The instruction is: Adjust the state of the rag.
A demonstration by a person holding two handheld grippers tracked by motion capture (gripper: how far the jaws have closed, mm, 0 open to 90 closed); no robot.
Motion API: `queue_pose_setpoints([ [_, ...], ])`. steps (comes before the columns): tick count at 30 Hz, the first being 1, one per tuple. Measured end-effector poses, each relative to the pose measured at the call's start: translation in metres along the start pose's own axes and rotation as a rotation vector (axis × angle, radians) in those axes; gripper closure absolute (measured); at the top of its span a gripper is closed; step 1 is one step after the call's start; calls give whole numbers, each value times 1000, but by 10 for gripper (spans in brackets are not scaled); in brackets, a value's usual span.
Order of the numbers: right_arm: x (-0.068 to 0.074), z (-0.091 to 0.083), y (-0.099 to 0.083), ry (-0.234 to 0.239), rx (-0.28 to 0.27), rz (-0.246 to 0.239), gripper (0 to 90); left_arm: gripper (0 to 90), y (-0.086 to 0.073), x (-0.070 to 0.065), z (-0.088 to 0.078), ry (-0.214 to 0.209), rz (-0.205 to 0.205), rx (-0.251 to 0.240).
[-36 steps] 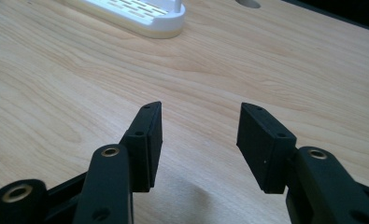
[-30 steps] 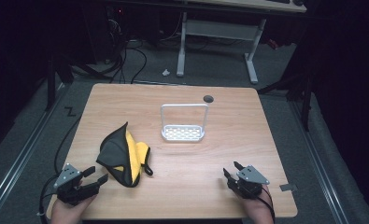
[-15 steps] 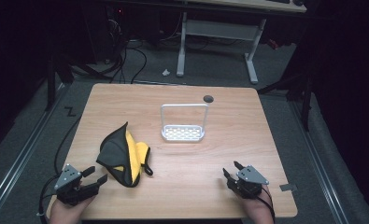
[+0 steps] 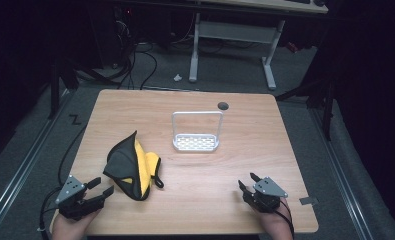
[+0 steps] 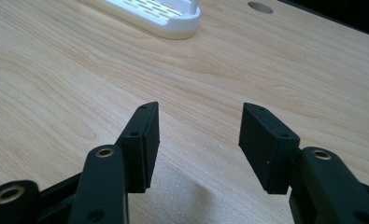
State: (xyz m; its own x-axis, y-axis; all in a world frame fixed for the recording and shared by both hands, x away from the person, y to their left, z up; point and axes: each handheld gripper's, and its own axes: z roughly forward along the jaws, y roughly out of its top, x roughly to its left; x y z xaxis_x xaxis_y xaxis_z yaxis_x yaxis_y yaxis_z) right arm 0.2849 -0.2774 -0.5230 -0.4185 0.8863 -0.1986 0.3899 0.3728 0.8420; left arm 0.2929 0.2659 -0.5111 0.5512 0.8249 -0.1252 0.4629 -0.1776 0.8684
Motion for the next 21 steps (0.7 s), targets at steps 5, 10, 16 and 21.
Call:
queue_pose_setpoints([
  [5,1,1,0,7,0,-3,486,370,12,-15,-3,-9,28,-12],
  [10,2,1,1,8,-3,-16,485,305,28,-45,1,-56,90,-12],
  [16,2,2,1,15,0,-15,483,248,43,-74,11,-144,119,-1],
  [21,3,2,1,20,-6,-26,481,228,52,-84,23,-132,145,5],
])
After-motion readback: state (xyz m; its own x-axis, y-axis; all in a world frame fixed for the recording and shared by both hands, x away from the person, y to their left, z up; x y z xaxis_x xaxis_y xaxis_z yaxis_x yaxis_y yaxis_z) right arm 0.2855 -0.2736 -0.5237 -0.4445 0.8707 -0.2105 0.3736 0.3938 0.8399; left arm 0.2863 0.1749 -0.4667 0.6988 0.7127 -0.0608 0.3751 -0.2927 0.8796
